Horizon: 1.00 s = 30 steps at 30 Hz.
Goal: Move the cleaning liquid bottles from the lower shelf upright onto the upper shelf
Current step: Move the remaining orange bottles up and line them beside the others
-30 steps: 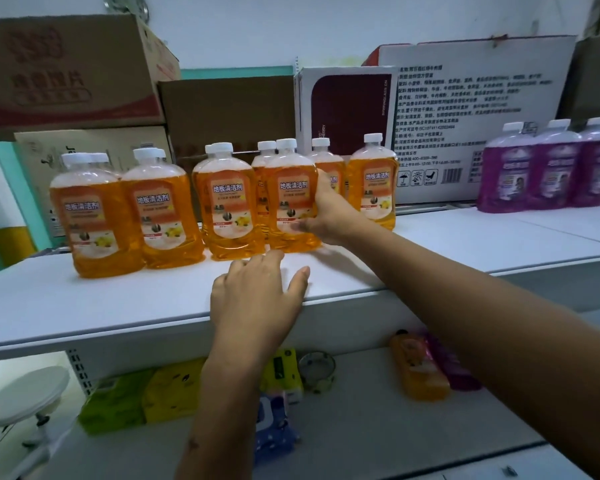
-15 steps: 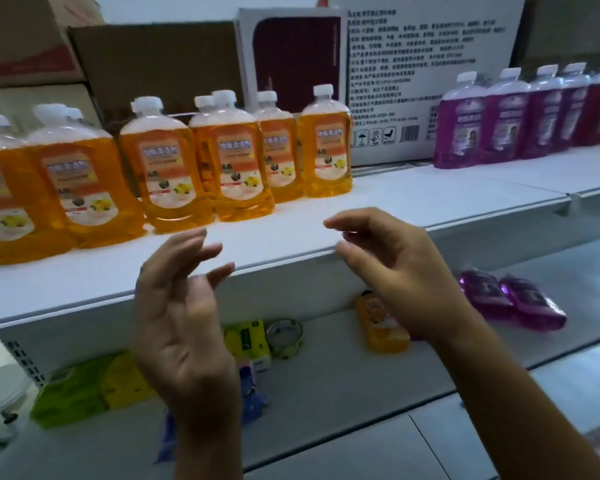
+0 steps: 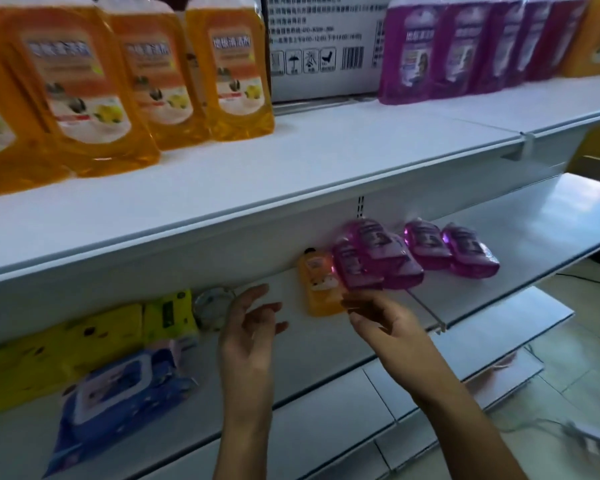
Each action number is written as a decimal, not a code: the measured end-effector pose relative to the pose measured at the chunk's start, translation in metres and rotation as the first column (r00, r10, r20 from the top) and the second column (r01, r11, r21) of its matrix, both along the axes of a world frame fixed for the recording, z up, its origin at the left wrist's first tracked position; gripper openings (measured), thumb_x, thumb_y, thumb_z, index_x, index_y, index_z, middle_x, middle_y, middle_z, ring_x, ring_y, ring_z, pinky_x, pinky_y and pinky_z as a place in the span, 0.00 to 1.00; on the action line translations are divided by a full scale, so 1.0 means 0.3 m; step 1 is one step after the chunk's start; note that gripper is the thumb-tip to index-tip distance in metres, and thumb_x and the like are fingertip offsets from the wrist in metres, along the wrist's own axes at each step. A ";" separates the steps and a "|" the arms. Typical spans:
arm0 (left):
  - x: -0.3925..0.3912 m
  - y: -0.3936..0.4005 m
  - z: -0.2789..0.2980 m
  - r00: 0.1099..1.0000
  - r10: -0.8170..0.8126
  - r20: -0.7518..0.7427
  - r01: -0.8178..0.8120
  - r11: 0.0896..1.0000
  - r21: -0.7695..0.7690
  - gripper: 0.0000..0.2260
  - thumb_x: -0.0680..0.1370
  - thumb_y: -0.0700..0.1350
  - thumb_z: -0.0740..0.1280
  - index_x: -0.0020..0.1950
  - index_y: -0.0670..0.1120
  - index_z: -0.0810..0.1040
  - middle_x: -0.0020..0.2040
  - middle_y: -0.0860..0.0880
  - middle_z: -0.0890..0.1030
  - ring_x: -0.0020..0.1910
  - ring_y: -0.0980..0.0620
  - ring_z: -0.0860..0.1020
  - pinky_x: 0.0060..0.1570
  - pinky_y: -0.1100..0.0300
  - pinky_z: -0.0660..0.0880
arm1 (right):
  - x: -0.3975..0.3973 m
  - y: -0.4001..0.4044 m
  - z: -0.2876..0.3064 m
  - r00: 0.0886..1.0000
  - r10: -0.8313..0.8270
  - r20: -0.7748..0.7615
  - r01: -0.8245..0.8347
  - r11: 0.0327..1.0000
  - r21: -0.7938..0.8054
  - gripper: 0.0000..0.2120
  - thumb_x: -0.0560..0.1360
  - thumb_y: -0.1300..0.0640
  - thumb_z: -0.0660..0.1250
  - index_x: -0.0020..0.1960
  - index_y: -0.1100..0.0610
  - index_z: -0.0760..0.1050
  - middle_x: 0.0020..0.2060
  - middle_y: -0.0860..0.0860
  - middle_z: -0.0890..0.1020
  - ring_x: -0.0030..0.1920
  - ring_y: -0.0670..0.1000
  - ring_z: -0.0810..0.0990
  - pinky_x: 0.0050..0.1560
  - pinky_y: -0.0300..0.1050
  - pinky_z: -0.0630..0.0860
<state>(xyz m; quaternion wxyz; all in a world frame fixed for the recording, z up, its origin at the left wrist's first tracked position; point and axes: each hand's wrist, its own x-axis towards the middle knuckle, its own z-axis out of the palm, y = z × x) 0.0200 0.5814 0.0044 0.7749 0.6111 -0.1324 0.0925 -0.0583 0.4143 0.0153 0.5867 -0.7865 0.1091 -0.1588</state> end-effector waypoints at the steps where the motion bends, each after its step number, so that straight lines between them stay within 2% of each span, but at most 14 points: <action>1: 0.018 -0.022 -0.023 0.999 -0.030 -0.036 0.031 0.999 0.031 0.12 0.77 0.45 0.63 0.57 0.54 0.80 0.53 0.60 0.82 0.52 0.55 0.82 0.45 0.60 0.80 | 0.014 -0.022 -0.031 0.999 -0.008 -0.051 0.003 0.996 -0.092 0.11 0.80 0.56 0.65 0.59 0.42 0.76 0.54 0.36 0.81 0.58 0.34 0.77 0.62 0.37 0.74; 4: 0.074 -0.079 -0.096 0.989 -0.091 -0.112 0.105 0.986 0.129 0.12 0.81 0.41 0.64 0.58 0.56 0.79 0.54 0.63 0.81 0.55 0.56 0.81 0.51 0.58 0.80 | 0.065 -0.085 -0.108 0.996 -0.022 -0.092 -0.009 0.948 -0.318 0.14 0.79 0.53 0.66 0.65 0.45 0.73 0.60 0.40 0.77 0.59 0.37 0.74 0.57 0.29 0.68; 7: 0.130 -0.139 -0.162 0.983 -0.083 -0.162 0.126 0.953 0.277 0.14 0.82 0.40 0.63 0.60 0.59 0.76 0.59 0.65 0.78 0.58 0.62 0.78 0.56 0.57 0.78 | 0.148 -0.153 -0.154 0.991 0.015 -0.136 -0.052 0.963 -0.266 0.18 0.80 0.54 0.66 0.68 0.45 0.70 0.58 0.39 0.76 0.59 0.41 0.75 0.57 0.34 0.70; 9: 0.164 -0.178 -0.194 0.983 -0.071 -0.171 0.132 0.917 0.377 0.14 0.82 0.43 0.63 0.62 0.60 0.74 0.64 0.62 0.75 0.59 0.65 0.76 0.52 0.66 0.75 | 0.211 -0.193 -0.172 0.987 0.053 -0.154 -0.087 0.972 -0.220 0.21 0.80 0.57 0.65 0.69 0.42 0.66 0.58 0.36 0.76 0.60 0.40 0.75 0.58 0.35 0.71; 11: 0.198 -0.218 -0.218 0.980 -0.053 -0.191 0.136 0.883 0.450 0.15 0.82 0.44 0.63 0.67 0.58 0.71 0.67 0.59 0.73 0.61 0.64 0.74 0.47 0.73 0.71 | 0.268 -0.226 -0.190 0.985 0.095 -0.141 -0.124 0.970 -0.210 0.25 0.80 0.61 0.63 0.73 0.43 0.63 0.62 0.40 0.76 0.64 0.43 0.75 0.63 0.40 0.71; 14: 0.235 -0.276 -0.252 0.971 -0.042 -0.235 0.151 0.870 0.469 0.20 0.82 0.42 0.64 0.74 0.50 0.67 0.69 0.55 0.70 0.64 0.58 0.71 0.54 0.69 0.69 | 0.332 -0.256 -0.213 0.979 0.157 -0.133 -0.186 0.953 -0.240 0.28 0.79 0.66 0.63 0.74 0.45 0.62 0.67 0.47 0.75 0.68 0.50 0.73 0.69 0.50 0.71; 17: 0.263 -0.335 -0.261 0.970 -0.006 -0.244 0.101 0.920 0.379 0.20 0.81 0.44 0.65 0.73 0.47 0.69 0.67 0.53 0.74 0.60 0.65 0.74 0.51 0.74 0.71 | 0.374 -0.275 -0.245 0.970 0.199 -0.138 -0.231 0.930 -0.285 0.29 0.79 0.70 0.60 0.74 0.48 0.61 0.65 0.54 0.76 0.66 0.55 0.75 0.68 0.56 0.73; 19: 0.302 -0.363 -0.267 0.965 0.088 -0.246 0.012 0.926 0.378 0.21 0.81 0.45 0.65 0.74 0.46 0.68 0.68 0.52 0.74 0.58 0.68 0.73 0.48 0.78 0.70 | 0.391 -0.279 -0.254 0.969 0.219 -0.115 -0.245 0.918 -0.312 0.30 0.80 0.72 0.59 0.77 0.53 0.59 0.62 0.56 0.77 0.62 0.53 0.77 0.65 0.52 0.75; 21: 0.352 -0.386 -0.274 0.944 0.144 -0.297 0.001 0.898 0.440 0.23 0.82 0.47 0.64 0.76 0.46 0.65 0.74 0.48 0.70 0.66 0.58 0.71 0.55 0.71 0.68 | 0.406 -0.282 -0.263 0.957 0.281 -0.073 -0.290 0.919 -0.267 0.23 0.82 0.72 0.57 0.75 0.60 0.63 0.58 0.56 0.78 0.59 0.48 0.79 0.61 0.42 0.77; 23: 0.370 -0.404 -0.292 0.921 0.153 -0.358 0.042 0.874 0.484 0.25 0.82 0.50 0.64 0.77 0.45 0.64 0.74 0.46 0.70 0.68 0.51 0.71 0.58 0.63 0.68 | 0.412 -0.281 -0.279 0.952 0.295 -0.080 -0.306 0.922 -0.238 0.18 0.83 0.69 0.57 0.72 0.63 0.66 0.56 0.53 0.78 0.60 0.50 0.79 0.57 0.35 0.75; 26: 0.355 -0.421 -0.321 0.941 0.174 -0.291 0.010 0.843 0.538 0.18 0.82 0.48 0.64 0.71 0.44 0.72 0.62 0.48 0.78 0.57 0.53 0.77 0.48 0.66 0.72 | 0.397 -0.273 -0.306 0.950 0.302 -0.079 -0.312 0.912 -0.266 0.19 0.82 0.68 0.60 0.72 0.63 0.68 0.60 0.56 0.78 0.62 0.54 0.77 0.58 0.29 0.69; 28: 0.336 -0.411 -0.328 0.947 0.177 -0.268 -0.015 0.859 0.511 0.15 0.82 0.46 0.65 0.68 0.47 0.75 0.55 0.54 0.79 0.50 0.57 0.78 0.44 0.71 0.72 | 0.384 -0.272 -0.322 0.948 0.307 -0.083 -0.317 0.904 -0.287 0.17 0.82 0.66 0.60 0.71 0.61 0.70 0.61 0.55 0.79 0.60 0.51 0.77 0.55 0.20 0.65; 30: 0.309 -0.396 -0.332 0.943 0.171 -0.284 -0.015 0.877 0.480 0.12 0.81 0.47 0.66 0.64 0.56 0.74 0.51 0.60 0.78 0.47 0.64 0.78 0.44 0.72 0.73 | 0.372 -0.275 -0.335 0.952 0.294 -0.087 -0.307 0.924 -0.228 0.16 0.82 0.64 0.61 0.68 0.56 0.73 0.58 0.48 0.78 0.57 0.45 0.76 0.52 0.18 0.66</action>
